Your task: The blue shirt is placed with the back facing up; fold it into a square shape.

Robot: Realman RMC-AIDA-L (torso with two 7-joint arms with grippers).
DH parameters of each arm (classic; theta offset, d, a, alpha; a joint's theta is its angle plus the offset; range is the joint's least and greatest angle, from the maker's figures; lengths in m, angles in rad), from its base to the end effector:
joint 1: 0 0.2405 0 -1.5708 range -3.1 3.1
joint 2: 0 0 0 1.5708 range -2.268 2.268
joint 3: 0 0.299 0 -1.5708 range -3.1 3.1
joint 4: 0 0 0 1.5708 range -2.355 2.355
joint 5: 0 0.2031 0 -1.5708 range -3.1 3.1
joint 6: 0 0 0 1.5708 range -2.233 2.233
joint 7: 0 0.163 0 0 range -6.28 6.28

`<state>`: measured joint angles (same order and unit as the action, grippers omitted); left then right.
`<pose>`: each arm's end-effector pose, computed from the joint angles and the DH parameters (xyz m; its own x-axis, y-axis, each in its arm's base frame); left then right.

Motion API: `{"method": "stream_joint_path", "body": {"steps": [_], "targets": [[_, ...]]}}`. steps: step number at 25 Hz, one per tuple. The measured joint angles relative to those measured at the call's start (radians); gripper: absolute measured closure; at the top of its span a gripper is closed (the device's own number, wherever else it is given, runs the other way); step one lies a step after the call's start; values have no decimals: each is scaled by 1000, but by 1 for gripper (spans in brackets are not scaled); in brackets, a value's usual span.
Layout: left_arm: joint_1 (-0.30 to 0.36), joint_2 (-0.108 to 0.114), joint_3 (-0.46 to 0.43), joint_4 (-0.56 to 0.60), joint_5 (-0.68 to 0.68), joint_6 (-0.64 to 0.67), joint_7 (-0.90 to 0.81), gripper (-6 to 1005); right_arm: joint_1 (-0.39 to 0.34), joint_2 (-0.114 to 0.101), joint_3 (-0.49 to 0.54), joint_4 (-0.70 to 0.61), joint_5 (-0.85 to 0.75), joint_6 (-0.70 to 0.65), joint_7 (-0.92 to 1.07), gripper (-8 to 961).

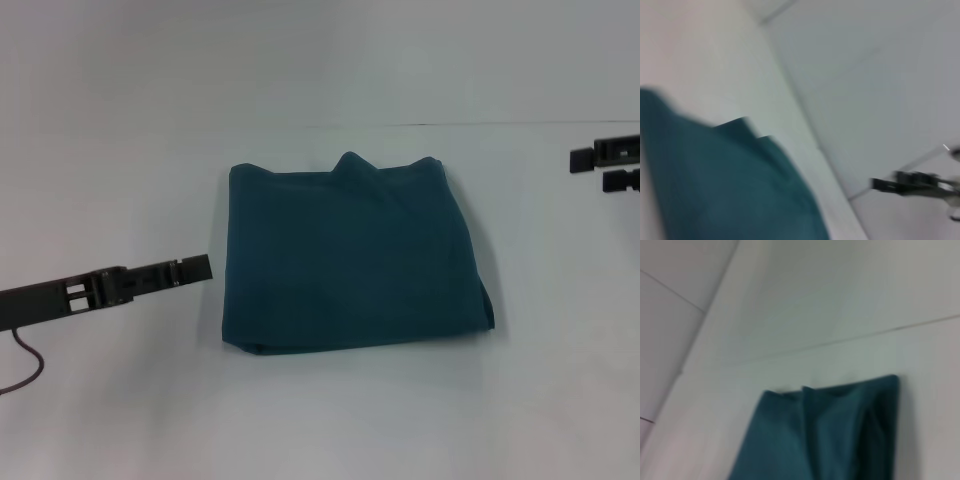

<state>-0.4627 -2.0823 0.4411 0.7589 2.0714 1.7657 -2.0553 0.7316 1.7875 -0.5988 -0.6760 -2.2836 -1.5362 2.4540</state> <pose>-0.3016 0.3220 0.0043 0.2585 0.7840 0.5644 0.8479 -0.4641 0.2562 0.2933 0.4361 0.0973 0.2549 -0.8695 -0.4230 -0.9657 -0.2512 -0.0655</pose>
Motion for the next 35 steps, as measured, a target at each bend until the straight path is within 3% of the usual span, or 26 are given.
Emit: {"method": "stream_joint_path", "body": {"steps": [6, 8, 10, 13, 19, 27, 32, 35], "targets": [[-28, 14, 18, 7, 4, 3, 63, 178, -5, 13, -27, -25, -88, 10, -62, 111], [-43, 25, 16, 13, 4, 8, 63, 102, -4, 16, -32, -27, -86, -23, -137, 164], [-49, 30, 19, 16, 4, 15, 64, 80, -2, 23, -32, -27, -66, -75, -233, 217], [-75, 41, 118, 46, 17, 62, 117, 47, 0, 52, -34, -32, -46, -126, -345, 239], [-125, 37, 274, 53, 84, 65, 123, 48, 2, 128, -53, -51, -52, -144, -453, 231], [-179, 43, 335, 55, 132, 66, 114, 49, 3, 160, -262, -53, -64, -198, -470, 228], [-226, 49, 398, 58, 173, 49, 124, 49, 24, 182, -278, -63, -63, -204, -488, 237], [-239, 39, 442, 53, 194, -5, 140, 50, 30, 195, -273, -64, -60, -199, -510, 239]]}}
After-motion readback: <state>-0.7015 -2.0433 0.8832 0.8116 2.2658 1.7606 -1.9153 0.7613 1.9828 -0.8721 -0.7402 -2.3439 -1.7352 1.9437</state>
